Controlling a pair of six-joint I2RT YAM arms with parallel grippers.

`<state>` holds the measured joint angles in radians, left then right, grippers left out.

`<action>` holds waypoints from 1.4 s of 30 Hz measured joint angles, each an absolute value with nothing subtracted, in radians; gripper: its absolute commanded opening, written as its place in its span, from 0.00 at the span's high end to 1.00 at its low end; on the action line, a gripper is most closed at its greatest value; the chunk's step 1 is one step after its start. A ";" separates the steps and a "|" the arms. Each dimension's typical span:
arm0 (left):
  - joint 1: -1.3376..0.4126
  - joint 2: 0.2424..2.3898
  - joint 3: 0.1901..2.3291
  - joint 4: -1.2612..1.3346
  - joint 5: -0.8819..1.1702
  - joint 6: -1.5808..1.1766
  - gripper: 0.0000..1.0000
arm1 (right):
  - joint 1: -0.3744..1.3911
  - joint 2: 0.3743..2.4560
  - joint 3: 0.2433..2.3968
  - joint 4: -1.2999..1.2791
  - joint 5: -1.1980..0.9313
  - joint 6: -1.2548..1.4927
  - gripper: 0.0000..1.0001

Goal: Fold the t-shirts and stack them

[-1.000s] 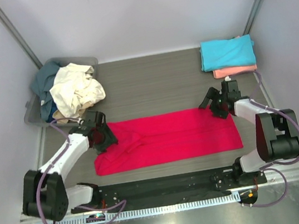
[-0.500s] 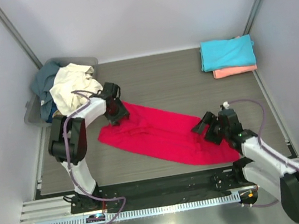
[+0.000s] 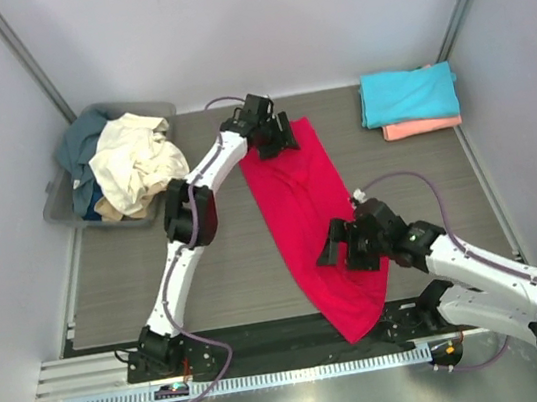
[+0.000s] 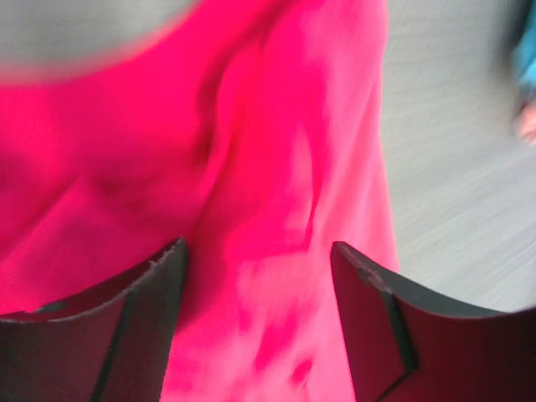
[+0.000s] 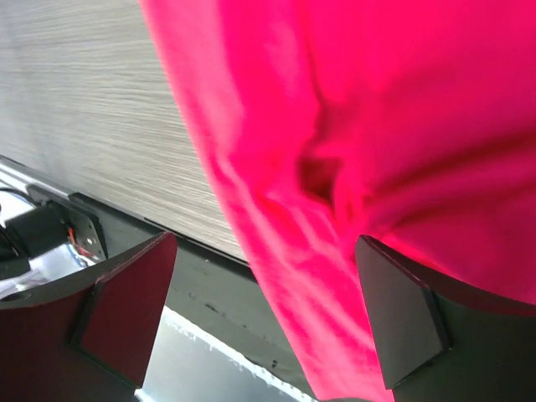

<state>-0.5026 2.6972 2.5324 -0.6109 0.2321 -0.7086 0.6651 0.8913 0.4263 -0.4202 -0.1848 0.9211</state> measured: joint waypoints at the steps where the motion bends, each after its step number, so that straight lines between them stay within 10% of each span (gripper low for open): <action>1: -0.507 2.640 2.452 -0.618 0.228 -0.683 0.27 | 0.667 0.912 0.470 -0.437 -0.181 0.889 0.03; 12: -0.404 1.718 2.137 -0.875 -0.133 -0.444 0.22 | 0.668 1.203 0.961 -0.524 -0.002 0.606 0.00; 19: -0.426 1.094 1.474 -0.862 -0.204 -0.449 0.21 | 0.657 1.621 1.293 -0.535 0.097 0.444 0.00; 26: -0.426 0.898 1.060 -0.916 -0.120 -0.494 0.22 | 0.587 1.942 1.574 -0.569 0.118 0.348 0.00; 42: -0.426 0.513 0.929 -0.894 -0.192 -0.481 0.20 | 0.539 2.349 1.957 -0.677 0.148 0.291 0.00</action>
<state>-0.4259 0.5125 0.9287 -0.8944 -0.1921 -0.4808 0.5392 2.3493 1.9572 -0.6773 0.1478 0.2913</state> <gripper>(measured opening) 0.797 0.996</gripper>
